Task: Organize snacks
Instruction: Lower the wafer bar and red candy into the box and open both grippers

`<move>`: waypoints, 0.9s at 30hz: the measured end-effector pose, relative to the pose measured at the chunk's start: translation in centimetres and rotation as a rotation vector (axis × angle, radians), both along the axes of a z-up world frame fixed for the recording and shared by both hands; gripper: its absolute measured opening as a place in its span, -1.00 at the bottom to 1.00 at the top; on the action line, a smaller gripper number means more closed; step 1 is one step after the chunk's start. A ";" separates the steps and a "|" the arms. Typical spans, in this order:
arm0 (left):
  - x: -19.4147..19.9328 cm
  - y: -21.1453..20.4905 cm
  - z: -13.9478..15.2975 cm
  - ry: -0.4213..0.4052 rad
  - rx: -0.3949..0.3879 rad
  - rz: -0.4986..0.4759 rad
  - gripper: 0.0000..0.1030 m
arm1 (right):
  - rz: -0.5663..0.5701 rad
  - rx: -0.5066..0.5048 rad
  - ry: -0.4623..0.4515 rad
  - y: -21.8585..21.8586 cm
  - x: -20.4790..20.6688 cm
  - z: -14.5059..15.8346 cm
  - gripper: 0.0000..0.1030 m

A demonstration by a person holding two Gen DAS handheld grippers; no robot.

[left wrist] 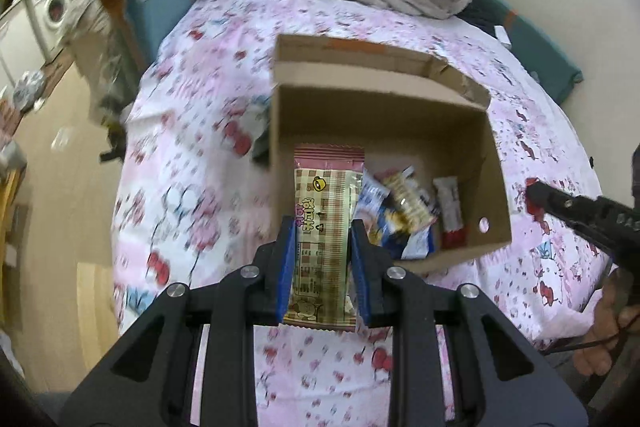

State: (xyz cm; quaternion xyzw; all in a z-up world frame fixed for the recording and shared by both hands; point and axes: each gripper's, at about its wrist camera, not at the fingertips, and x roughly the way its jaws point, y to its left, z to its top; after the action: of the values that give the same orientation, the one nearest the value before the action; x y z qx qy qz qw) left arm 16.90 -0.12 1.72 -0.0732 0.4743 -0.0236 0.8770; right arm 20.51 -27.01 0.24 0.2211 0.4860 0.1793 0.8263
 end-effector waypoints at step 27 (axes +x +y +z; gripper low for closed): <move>4.4 -3.6 -6.5 0.005 -0.122 -0.130 -0.55 | 0.015 -0.059 0.140 0.8 2.2 -7.0 -0.69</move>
State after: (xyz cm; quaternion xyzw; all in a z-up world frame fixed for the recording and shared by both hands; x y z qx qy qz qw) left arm 21.35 -3.70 -4.74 -0.0955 0.4778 -0.1093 0.8664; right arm 22.73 -26.17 -6.75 0.2048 0.5493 0.1553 0.7951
